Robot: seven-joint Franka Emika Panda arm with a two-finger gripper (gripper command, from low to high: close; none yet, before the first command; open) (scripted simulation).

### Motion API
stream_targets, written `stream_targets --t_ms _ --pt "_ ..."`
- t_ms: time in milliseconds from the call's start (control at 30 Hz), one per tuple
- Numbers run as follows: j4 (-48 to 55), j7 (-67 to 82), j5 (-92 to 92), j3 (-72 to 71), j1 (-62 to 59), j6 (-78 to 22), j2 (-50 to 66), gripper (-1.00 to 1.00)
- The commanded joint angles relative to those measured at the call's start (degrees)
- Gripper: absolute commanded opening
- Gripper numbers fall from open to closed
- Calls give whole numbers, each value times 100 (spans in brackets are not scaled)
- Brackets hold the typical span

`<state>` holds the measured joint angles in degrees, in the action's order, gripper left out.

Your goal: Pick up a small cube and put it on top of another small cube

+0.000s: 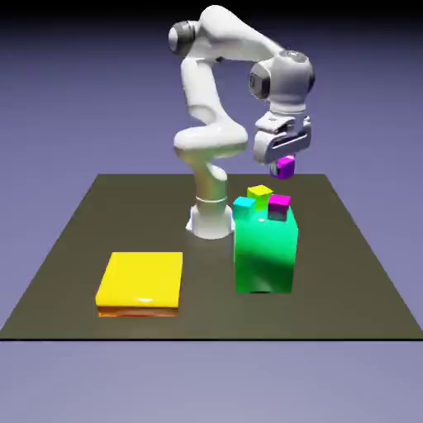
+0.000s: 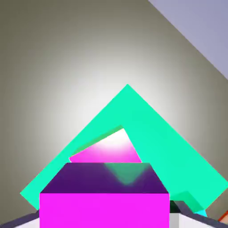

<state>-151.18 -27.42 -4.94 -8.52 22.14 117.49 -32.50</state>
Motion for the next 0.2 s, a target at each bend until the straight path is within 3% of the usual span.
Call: stream_targets --t_ms 0,33,67,167 --pt "-171 -10 9 -17 3 251 78 -100" --pt "-282 -10 3 -27 5 413 129 -100" --pt "-282 -10 3 -27 5 413 129 100" --pt "60 -8 22 6 -1 -85 -27 100"
